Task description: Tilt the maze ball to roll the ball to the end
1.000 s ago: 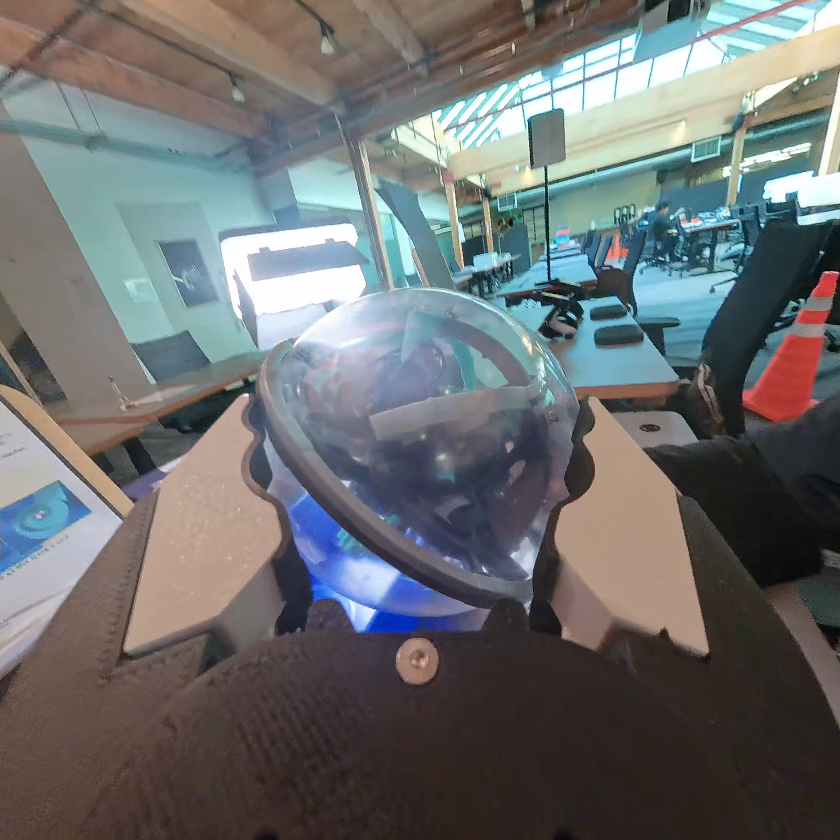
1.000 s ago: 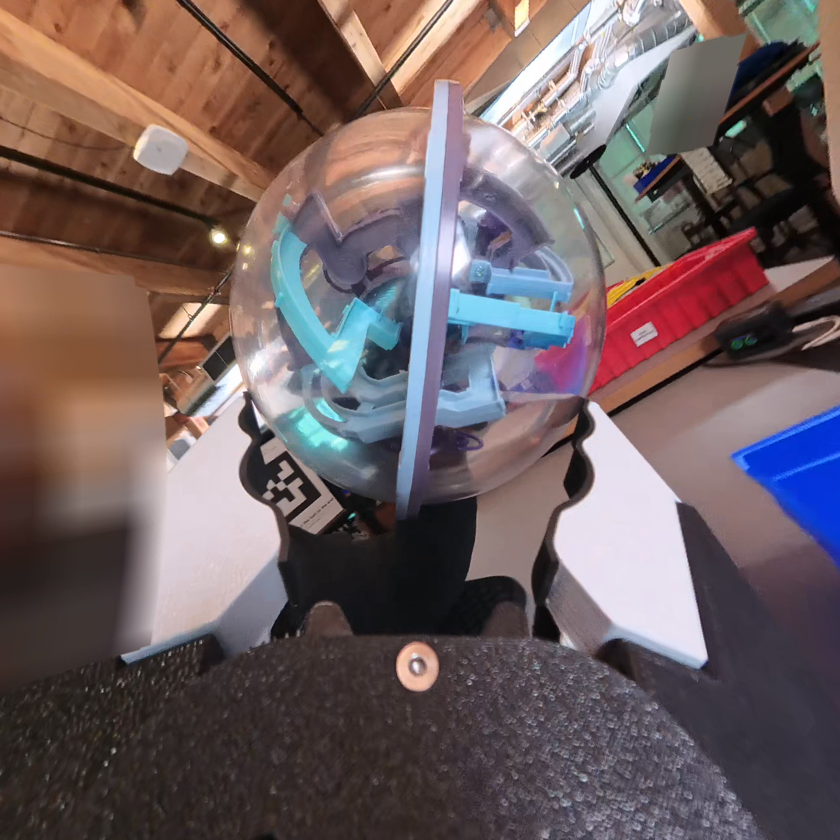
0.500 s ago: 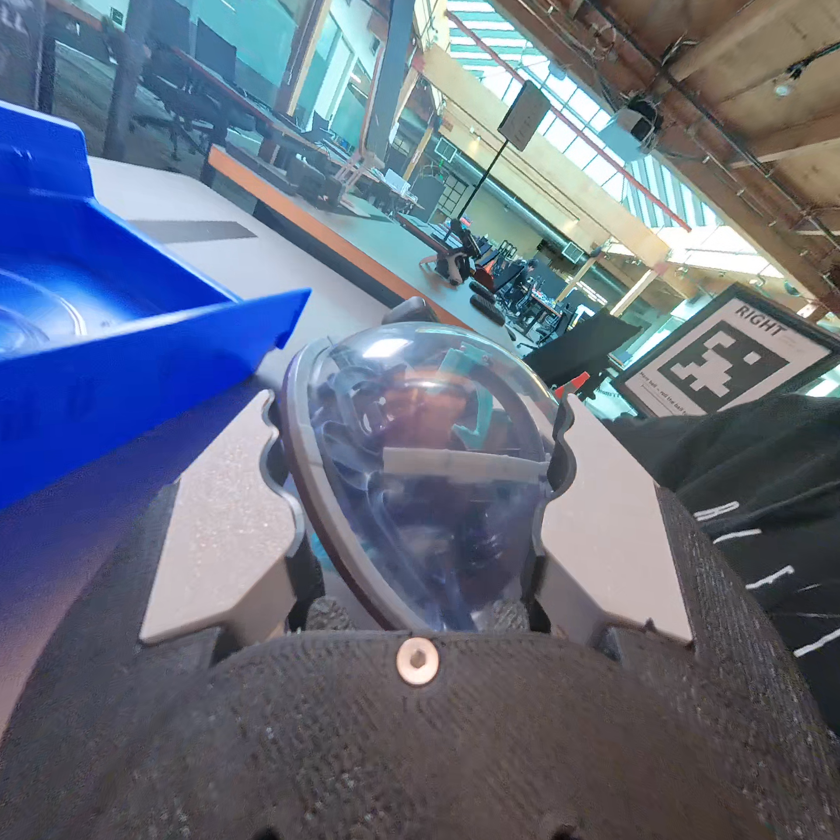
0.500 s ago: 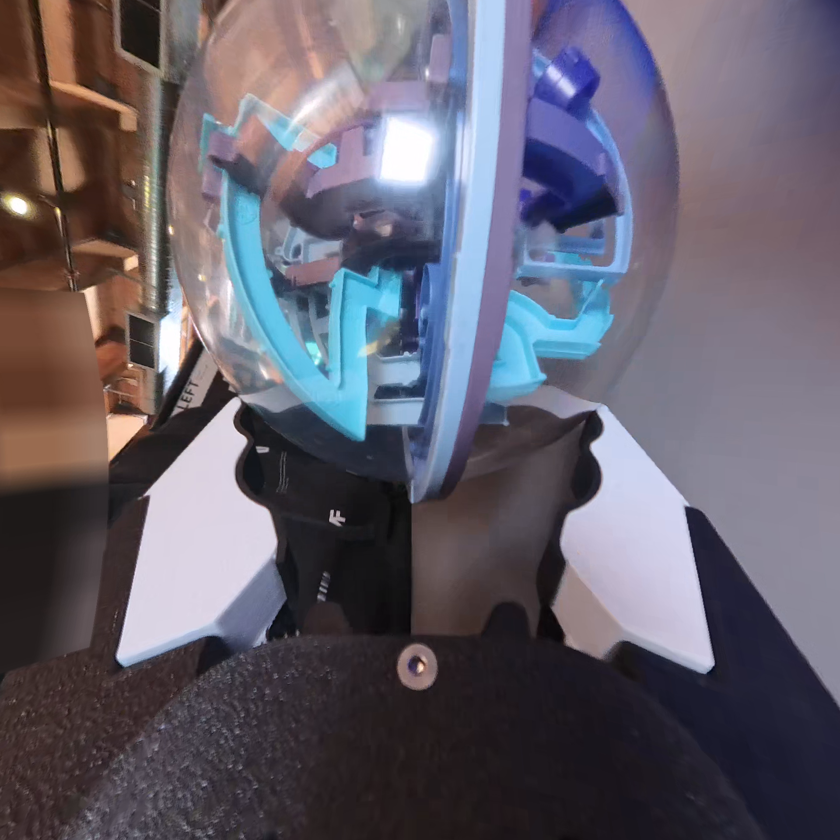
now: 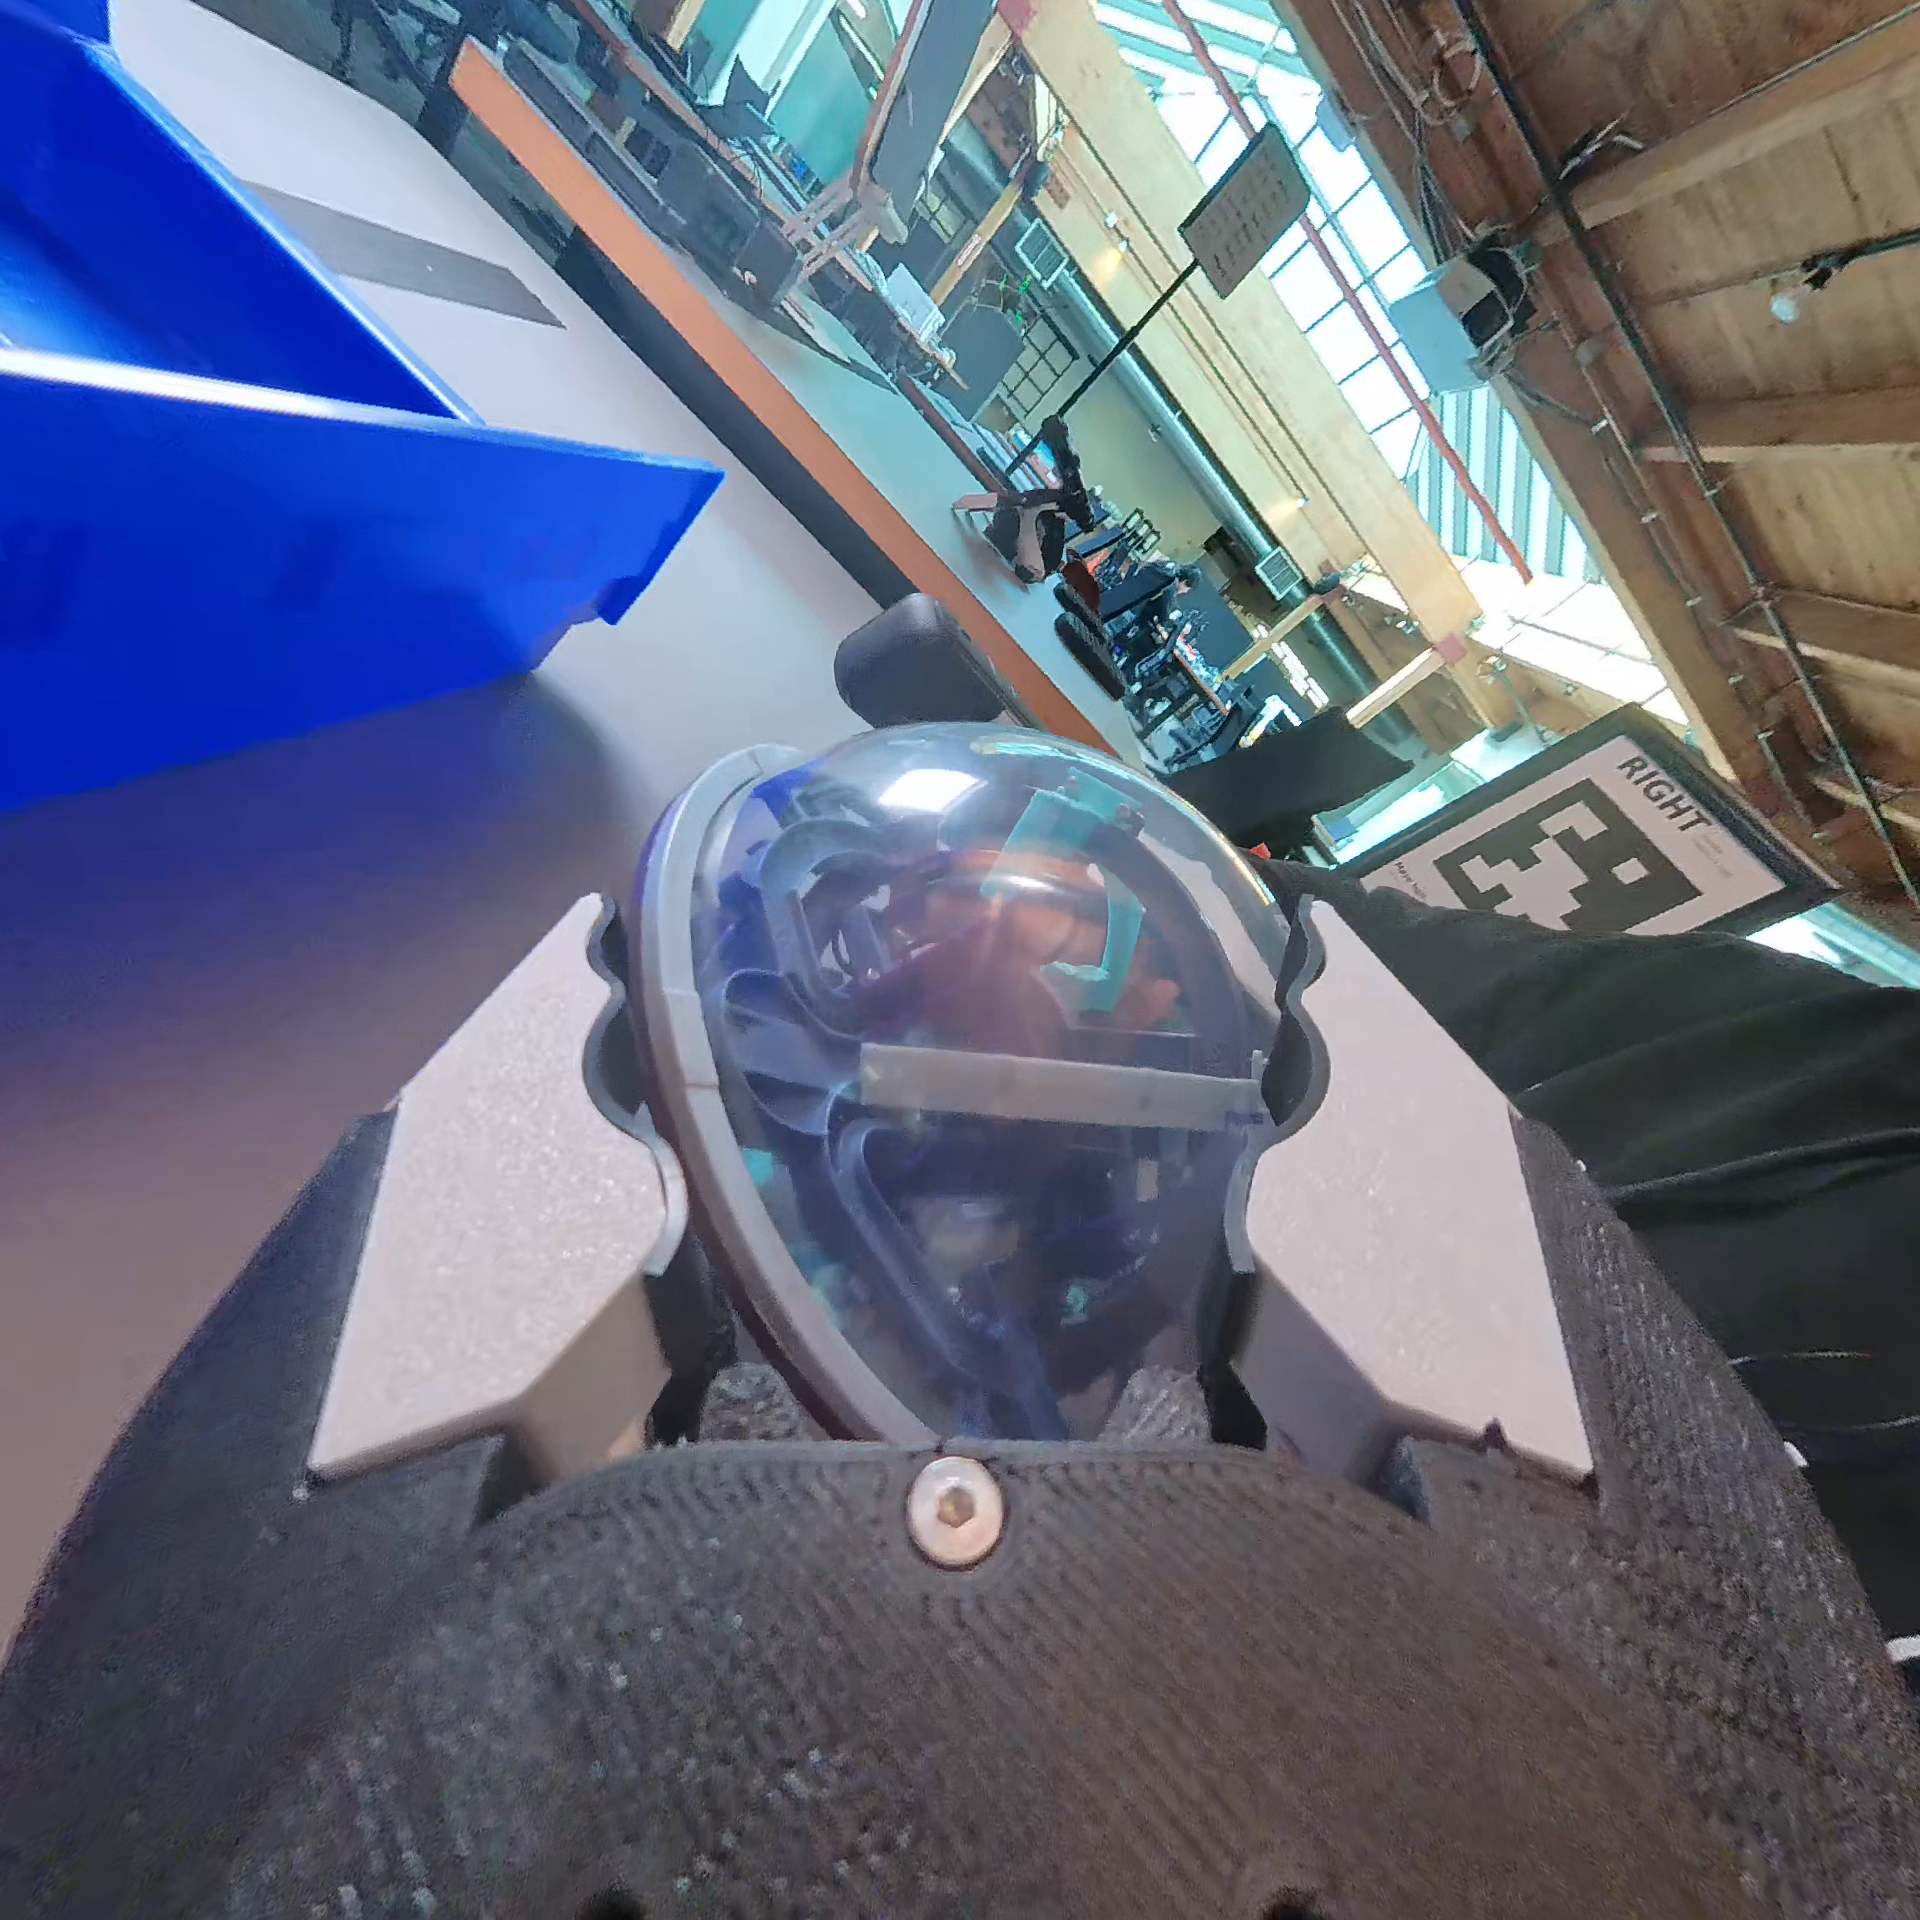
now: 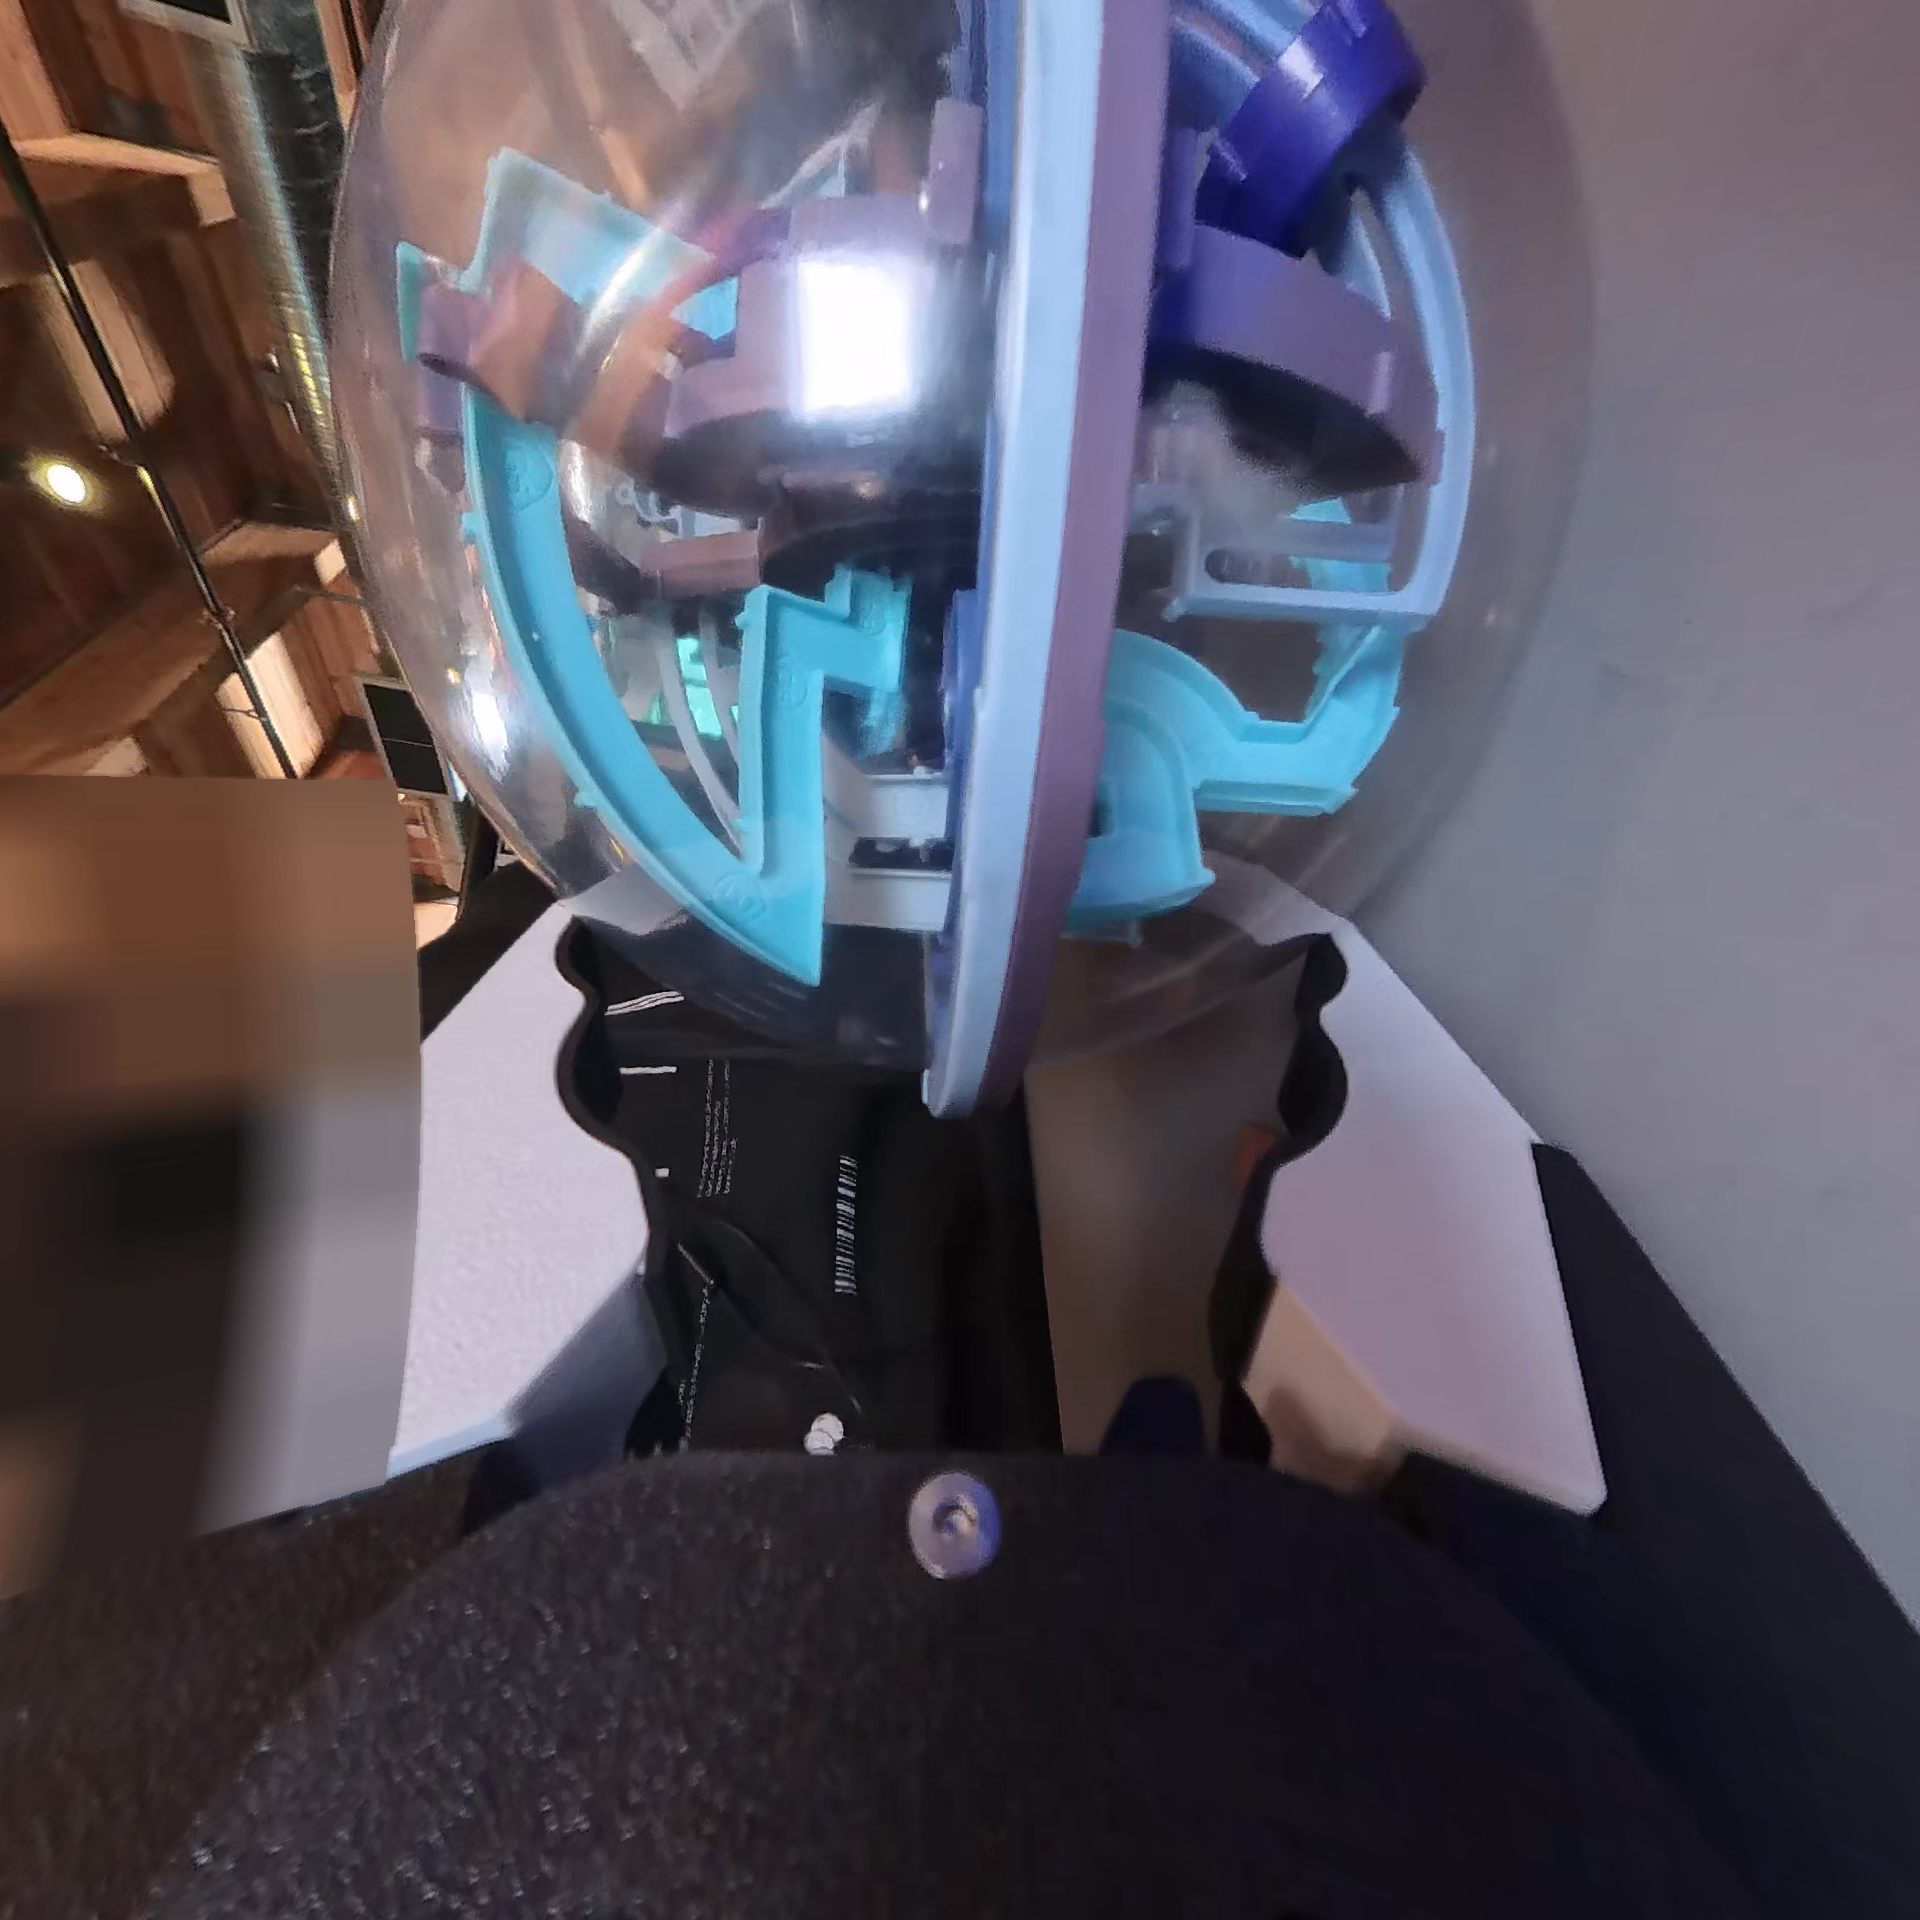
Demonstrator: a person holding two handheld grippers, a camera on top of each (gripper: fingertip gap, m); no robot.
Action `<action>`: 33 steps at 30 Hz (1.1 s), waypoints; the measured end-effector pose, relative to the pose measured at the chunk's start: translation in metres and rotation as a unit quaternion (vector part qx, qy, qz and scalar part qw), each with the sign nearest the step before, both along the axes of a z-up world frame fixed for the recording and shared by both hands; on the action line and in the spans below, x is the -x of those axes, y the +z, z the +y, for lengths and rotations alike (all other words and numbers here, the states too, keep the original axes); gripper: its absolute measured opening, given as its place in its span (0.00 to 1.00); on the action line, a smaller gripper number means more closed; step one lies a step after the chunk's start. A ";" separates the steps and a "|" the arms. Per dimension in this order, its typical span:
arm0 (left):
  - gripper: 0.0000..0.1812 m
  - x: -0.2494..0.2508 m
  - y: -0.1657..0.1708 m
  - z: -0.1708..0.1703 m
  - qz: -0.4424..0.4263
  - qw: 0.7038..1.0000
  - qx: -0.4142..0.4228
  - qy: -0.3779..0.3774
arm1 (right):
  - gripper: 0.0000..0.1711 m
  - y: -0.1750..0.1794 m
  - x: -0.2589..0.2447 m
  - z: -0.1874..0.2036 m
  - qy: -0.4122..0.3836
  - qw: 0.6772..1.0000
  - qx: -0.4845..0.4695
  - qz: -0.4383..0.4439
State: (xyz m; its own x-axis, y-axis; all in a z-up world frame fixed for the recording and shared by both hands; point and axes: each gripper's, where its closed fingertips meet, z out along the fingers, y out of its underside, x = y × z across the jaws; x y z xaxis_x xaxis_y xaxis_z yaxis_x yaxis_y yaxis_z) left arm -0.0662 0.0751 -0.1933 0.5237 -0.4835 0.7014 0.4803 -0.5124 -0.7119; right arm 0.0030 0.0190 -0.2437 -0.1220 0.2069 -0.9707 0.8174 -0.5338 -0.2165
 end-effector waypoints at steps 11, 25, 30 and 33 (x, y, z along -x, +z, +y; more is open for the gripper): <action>0.66 -0.001 0.001 0.005 -0.004 1.000 -0.005 0.006 | 0.64 -0.007 -0.031 0.017 -0.039 0.997 -0.059 0.016; 0.63 -0.001 0.006 0.022 0.040 0.999 -0.011 0.024 | 0.80 0.042 0.019 0.044 -0.057 0.720 -0.622 0.302; 0.67 0.008 0.022 0.013 0.077 0.995 -0.060 0.038 | 0.79 0.039 0.029 0.054 -0.064 0.744 -0.599 0.290; 0.70 0.010 0.028 -0.008 0.151 0.983 -0.094 0.038 | 0.79 0.039 0.030 0.059 -0.077 0.759 -0.581 0.284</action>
